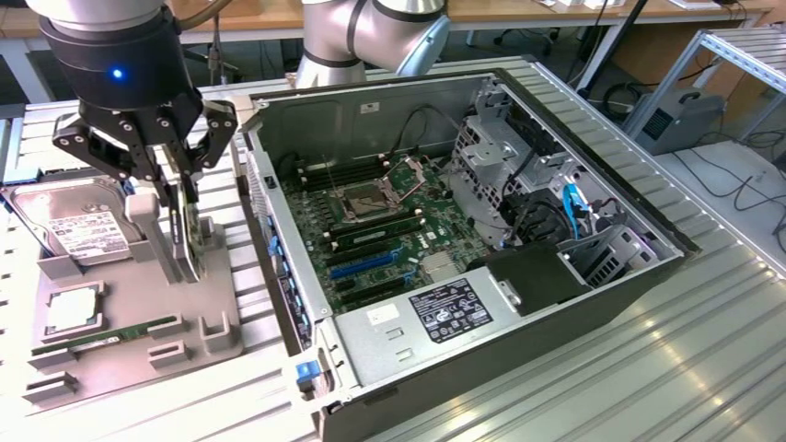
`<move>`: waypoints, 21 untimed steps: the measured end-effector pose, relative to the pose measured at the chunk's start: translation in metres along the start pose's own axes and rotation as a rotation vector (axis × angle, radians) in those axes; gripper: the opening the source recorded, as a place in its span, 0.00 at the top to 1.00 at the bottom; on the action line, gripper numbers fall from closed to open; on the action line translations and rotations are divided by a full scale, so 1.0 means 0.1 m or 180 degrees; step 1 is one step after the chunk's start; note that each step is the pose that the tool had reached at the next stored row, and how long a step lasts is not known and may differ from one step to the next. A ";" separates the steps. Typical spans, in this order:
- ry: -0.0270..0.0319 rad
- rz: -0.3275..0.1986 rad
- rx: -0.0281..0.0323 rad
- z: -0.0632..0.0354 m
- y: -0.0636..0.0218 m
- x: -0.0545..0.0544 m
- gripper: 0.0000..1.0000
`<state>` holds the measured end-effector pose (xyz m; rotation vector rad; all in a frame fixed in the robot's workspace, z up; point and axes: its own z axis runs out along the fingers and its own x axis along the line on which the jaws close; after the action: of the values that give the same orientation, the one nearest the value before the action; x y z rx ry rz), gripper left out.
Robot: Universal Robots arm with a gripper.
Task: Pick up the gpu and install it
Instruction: 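Pick up the gpu and move the gpu toward the slot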
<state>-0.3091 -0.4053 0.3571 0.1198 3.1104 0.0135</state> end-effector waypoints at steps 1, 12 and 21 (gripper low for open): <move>0.0000 0.0000 0.0000 -0.002 0.000 0.00 0.73; 0.0000 0.0000 0.0000 -0.032 0.000 0.00 0.73; 0.0000 0.0000 0.0000 -0.067 0.001 0.00 0.73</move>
<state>-0.3092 -0.4053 0.3637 0.1198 3.1104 0.0137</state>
